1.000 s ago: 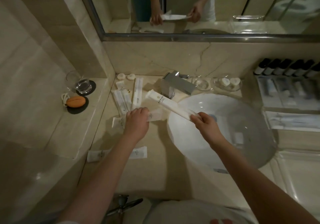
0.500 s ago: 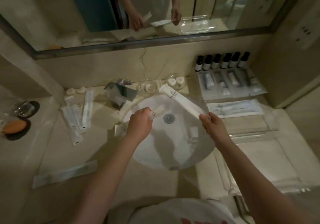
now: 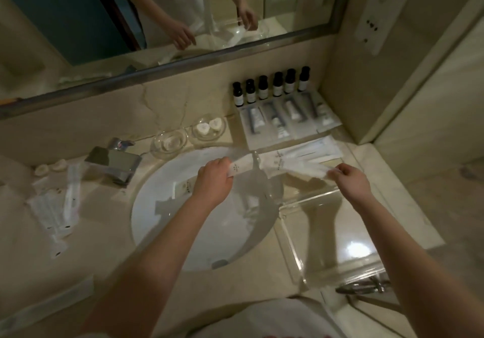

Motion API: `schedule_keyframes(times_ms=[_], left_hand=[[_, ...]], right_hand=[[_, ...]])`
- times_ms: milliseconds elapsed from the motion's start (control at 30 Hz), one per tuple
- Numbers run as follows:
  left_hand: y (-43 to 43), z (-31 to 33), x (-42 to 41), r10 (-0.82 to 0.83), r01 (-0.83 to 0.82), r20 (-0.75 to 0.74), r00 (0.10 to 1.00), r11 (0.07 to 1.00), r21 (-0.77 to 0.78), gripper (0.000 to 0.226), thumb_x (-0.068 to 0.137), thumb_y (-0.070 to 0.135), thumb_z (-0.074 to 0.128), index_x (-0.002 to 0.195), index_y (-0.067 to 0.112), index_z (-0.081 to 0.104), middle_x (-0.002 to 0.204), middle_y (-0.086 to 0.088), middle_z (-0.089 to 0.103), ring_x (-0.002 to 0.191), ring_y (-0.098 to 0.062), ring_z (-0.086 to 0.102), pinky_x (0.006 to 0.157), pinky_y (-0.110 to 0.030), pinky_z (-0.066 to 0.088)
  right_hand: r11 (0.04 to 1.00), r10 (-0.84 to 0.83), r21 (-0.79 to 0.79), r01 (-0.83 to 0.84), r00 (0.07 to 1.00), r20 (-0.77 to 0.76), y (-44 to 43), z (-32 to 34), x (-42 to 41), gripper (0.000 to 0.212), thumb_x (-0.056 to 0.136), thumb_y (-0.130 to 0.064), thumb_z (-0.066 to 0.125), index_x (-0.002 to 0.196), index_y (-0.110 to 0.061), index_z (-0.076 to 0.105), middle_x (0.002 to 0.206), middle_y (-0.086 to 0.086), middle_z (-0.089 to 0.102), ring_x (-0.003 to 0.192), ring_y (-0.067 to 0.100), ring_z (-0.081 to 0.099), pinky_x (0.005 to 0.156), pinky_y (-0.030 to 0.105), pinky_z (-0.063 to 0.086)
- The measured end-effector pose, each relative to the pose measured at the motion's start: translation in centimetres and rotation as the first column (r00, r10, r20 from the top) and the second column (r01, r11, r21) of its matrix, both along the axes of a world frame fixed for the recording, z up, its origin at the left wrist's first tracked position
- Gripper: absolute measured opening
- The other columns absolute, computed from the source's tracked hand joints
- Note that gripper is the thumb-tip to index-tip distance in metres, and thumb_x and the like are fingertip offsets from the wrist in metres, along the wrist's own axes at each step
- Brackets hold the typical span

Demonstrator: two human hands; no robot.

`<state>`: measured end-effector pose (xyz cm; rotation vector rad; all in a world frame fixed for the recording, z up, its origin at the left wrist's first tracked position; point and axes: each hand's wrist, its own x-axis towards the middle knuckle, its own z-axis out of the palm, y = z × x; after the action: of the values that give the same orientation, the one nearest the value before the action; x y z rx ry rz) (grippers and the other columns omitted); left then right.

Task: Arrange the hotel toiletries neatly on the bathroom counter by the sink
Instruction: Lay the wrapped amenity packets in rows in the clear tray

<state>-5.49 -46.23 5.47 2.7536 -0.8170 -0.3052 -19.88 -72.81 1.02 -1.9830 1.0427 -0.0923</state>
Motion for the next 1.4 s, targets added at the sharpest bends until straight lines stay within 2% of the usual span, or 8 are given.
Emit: schedule_keyframes(times_ms=[367, 467, 600, 833, 967, 1233, 1333, 1400], left_hand=[[-1.2, -1.6, -0.8, 0.015, -0.014, -0.005, 1.0, 0.999, 0.035, 0.017, 0.09, 0.014, 0.049, 0.104, 0.006, 0.054, 0.105, -0.013, 0.061, 0.101, -0.033, 0.056, 0.081, -0.038, 0.041], [-1.2, -1.8, -0.6, 0.027, -0.026, -0.008, 1.0, 0.998, 0.049, 0.018, 0.091, 0.015, 0.05, 0.106, 0.006, 0.054, 0.106, -0.013, 0.061, 0.101, -0.033, 0.056, 0.081, -0.038, 0.041], [-1.4, -2.0, -0.5, 0.027, -0.027, 0.001, 1.0, 0.998, 0.056, 0.02, 0.09, 0.015, 0.05, 0.107, 0.006, 0.054, 0.106, -0.013, 0.061, 0.101, -0.033, 0.056, 0.081, -0.038, 0.042], [-2.2, -1.9, -0.4, 0.005, -0.005, -0.001, 1.0, 0.996, 0.085, 0.025, 0.09, 0.019, 0.049, 0.112, 0.008, 0.052, 0.109, -0.012, 0.059, 0.102, -0.032, 0.055, 0.084, -0.039, 0.04], [-2.6, -1.7, -0.4, -0.031, 0.025, 0.037, 0.999, 0.989, 0.147, 0.026, 0.09, 0.022, 0.048, 0.112, 0.009, 0.051, 0.11, -0.011, 0.057, 0.103, -0.031, 0.052, 0.084, -0.038, 0.038], [-2.6, -1.3, -0.6, -0.094, 0.072, 0.104, 0.99, 0.978, 0.197, 0.026, 0.088, 0.024, 0.048, 0.112, 0.012, 0.05, 0.111, -0.008, 0.055, 0.105, -0.027, 0.05, 0.086, -0.037, 0.035], [-2.5, -1.1, -0.7, -0.107, 0.073, 0.142, 0.984, 0.972, 0.225, 0.026, 0.088, 0.023, 0.047, 0.112, 0.012, 0.049, 0.112, -0.007, 0.055, 0.106, -0.027, 0.049, 0.086, -0.036, 0.034], [-2.6, -1.0, -0.8, -0.119, 0.078, 0.156, 0.98, 0.965, 0.25, 0.028, 0.088, 0.022, 0.047, 0.115, 0.011, 0.048, 0.115, -0.007, 0.054, 0.108, -0.027, 0.048, 0.088, -0.036, 0.033]], right_hand=[[0.925, 0.204, -0.276, -0.262, 0.953, -0.222, -3.7, -1.9, 2.3, 0.027, 0.087, -0.037, 0.053, 0.089, -0.011, 0.06, 0.096, 0.013, 0.066, 0.097, 0.035, 0.059, 0.073, 0.034, 0.041], [0.851, 0.264, -0.387, -0.355, 0.927, -0.268, -4.2, -3.2, 3.2, 0.04, 0.084, -0.045, 0.043, 0.091, -0.01, 0.062, 0.094, 0.01, 0.062, 0.097, 0.035, 0.055, 0.074, 0.036, 0.046], [0.723, 0.277, -0.531, -0.442, 0.89, -0.363, -3.6, -4.4, 3.4, 0.036, 0.086, -0.034, 0.048, 0.104, -0.006, 0.061, 0.102, 0.014, 0.059, 0.098, 0.037, 0.051, 0.074, 0.041, 0.048], [0.733, 0.255, -0.614, -0.293, 0.955, -0.152, -0.5, -3.5, 2.7, 0.041, 0.078, -0.026, 0.071, 0.111, -0.005, 0.061, 0.108, 0.023, 0.057, 0.099, 0.043, 0.053, 0.075, 0.047, 0.047], [0.697, 0.454, -0.543, -0.467, 0.875, -0.17, 1.3, -4.6, 3.3, 0.036, 0.069, -0.026, 0.078, 0.098, -0.008, 0.066, 0.095, 0.018, 0.059, 0.084, 0.039, 0.058, 0.065, 0.042, 0.051], [0.738, 0.406, -0.491, -0.463, 0.886, -0.226, 1.8, -4.8, 4.1, 0.032, 0.072, -0.023, 0.073, 0.098, -0.007, 0.067, 0.097, 0.017, 0.06, 0.093, 0.04, 0.055, 0.07, 0.041, 0.047], [0.796, 0.424, -0.464, -0.389, 0.905, -0.032, 3.0, -3.5, 4.3, 0.032, 0.078, -0.025, 0.07, 0.106, -0.009, 0.065, 0.102, 0.014, 0.062, 0.095, 0.035, 0.055, 0.075, 0.041, 0.047], [0.92, 0.383, -0.177, -0.349, 0.897, 0.22, 4.7, -1.1, 4.7, 0.02, 0.087, -0.027, 0.063, 0.101, -0.013, 0.066, 0.097, 0.008, 0.064, 0.088, 0.024, 0.058, 0.076, 0.035, 0.047]])
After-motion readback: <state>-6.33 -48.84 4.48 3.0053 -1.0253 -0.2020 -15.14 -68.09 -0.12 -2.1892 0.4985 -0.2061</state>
